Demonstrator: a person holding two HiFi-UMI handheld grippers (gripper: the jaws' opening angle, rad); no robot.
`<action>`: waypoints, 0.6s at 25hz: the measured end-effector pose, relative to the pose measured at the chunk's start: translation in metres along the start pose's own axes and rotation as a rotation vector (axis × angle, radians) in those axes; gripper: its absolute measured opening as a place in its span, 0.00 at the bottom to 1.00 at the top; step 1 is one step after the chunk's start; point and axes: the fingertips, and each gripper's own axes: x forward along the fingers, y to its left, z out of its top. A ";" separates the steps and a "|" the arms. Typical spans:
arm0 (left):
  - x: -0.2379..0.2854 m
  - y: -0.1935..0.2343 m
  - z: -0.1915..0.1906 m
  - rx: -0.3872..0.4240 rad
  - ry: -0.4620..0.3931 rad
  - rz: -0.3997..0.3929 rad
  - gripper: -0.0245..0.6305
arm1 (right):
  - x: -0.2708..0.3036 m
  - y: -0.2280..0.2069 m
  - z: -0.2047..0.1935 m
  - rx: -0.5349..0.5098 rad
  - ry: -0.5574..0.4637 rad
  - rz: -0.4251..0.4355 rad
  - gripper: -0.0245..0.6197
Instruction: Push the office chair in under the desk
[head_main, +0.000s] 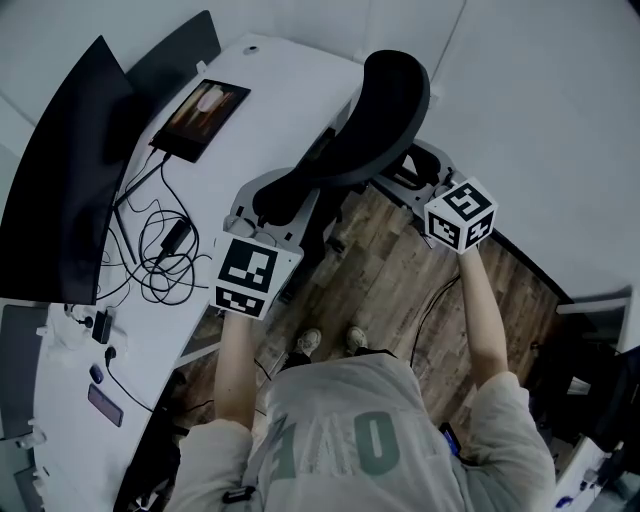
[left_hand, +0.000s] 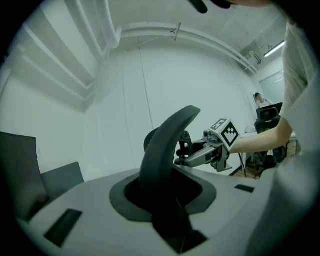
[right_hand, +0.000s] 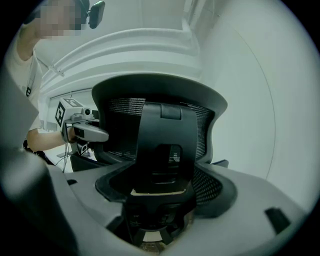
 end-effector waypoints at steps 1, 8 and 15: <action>0.000 0.002 0.000 0.000 0.000 0.001 0.22 | 0.002 0.000 0.001 0.000 0.000 0.000 0.54; -0.002 0.013 -0.003 0.002 0.001 0.003 0.22 | 0.013 0.003 0.003 -0.006 -0.014 0.003 0.54; -0.003 0.026 -0.010 -0.008 0.014 0.021 0.22 | 0.029 0.003 0.004 -0.007 -0.003 0.018 0.54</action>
